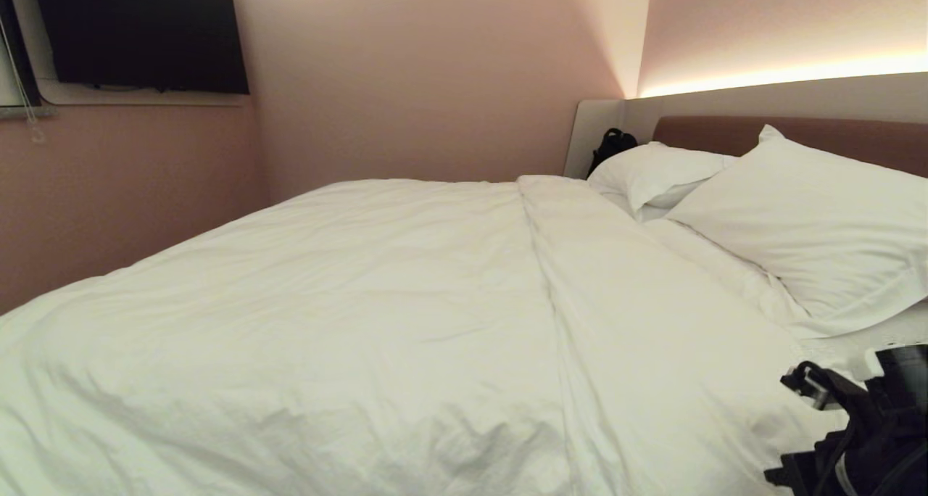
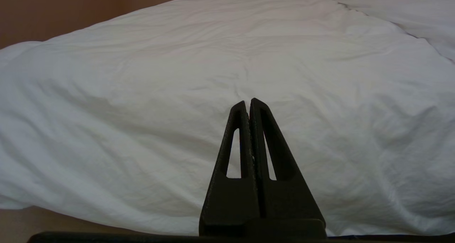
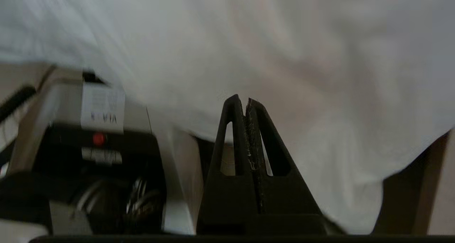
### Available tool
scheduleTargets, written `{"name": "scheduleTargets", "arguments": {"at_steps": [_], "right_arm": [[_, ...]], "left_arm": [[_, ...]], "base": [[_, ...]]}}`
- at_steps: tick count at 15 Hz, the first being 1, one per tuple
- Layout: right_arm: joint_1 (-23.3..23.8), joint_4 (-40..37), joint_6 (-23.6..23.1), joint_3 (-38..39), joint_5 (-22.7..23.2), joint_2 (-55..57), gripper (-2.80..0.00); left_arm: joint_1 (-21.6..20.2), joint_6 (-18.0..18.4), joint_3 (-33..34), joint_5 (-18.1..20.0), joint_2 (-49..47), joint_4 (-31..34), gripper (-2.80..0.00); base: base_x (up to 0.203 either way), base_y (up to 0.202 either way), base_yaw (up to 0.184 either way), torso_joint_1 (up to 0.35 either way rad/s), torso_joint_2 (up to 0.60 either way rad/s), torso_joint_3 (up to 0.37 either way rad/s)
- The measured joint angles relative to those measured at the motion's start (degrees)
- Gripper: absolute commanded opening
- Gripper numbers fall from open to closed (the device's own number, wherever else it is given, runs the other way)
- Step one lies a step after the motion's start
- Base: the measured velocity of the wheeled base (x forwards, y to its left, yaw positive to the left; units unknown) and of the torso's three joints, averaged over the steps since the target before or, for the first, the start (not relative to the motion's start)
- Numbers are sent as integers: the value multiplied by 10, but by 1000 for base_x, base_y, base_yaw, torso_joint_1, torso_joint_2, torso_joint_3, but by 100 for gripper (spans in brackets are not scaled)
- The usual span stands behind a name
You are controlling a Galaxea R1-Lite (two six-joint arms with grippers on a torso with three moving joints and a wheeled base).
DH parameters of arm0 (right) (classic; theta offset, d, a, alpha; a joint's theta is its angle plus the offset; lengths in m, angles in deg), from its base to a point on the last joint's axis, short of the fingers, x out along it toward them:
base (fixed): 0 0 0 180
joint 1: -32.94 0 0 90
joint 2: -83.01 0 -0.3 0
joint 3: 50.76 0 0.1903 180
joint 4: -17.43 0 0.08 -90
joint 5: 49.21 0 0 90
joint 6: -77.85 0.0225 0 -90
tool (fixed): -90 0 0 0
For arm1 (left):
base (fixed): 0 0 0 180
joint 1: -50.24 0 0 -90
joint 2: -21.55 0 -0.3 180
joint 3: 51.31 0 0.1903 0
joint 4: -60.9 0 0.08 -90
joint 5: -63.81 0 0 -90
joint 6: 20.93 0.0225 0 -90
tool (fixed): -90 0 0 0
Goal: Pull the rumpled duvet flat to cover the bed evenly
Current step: Flatten the corners of the folded blanket
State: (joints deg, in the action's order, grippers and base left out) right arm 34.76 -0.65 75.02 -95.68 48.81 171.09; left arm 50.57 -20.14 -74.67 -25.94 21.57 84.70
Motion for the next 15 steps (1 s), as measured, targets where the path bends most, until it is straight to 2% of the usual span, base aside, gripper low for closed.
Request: {"name": "scheduleTargets", "arguments": {"at_steps": [3, 5, 12, 15], "right_arm": [[1, -56, -9, 0, -1, 26, -280], [0, -66, -23, -4, -3, 41, -280], [-1, -32, -36, -37, -6, 88, -280], [-1, -32, -43, -45, -23, 113, -280]], "left_arm": [[0, 0, 0, 0, 0, 0, -280], [0, 0, 0, 0, 0, 0, -280], [0, 0, 0, 0, 0, 0, -280], [0, 0, 0, 0, 0, 0, -280]], "base": [[0, 0, 0, 0, 0, 0], [0, 0, 0, 0, 0, 0], [0, 0, 0, 0, 0, 0], [0, 0, 0, 0, 0, 0]]}}
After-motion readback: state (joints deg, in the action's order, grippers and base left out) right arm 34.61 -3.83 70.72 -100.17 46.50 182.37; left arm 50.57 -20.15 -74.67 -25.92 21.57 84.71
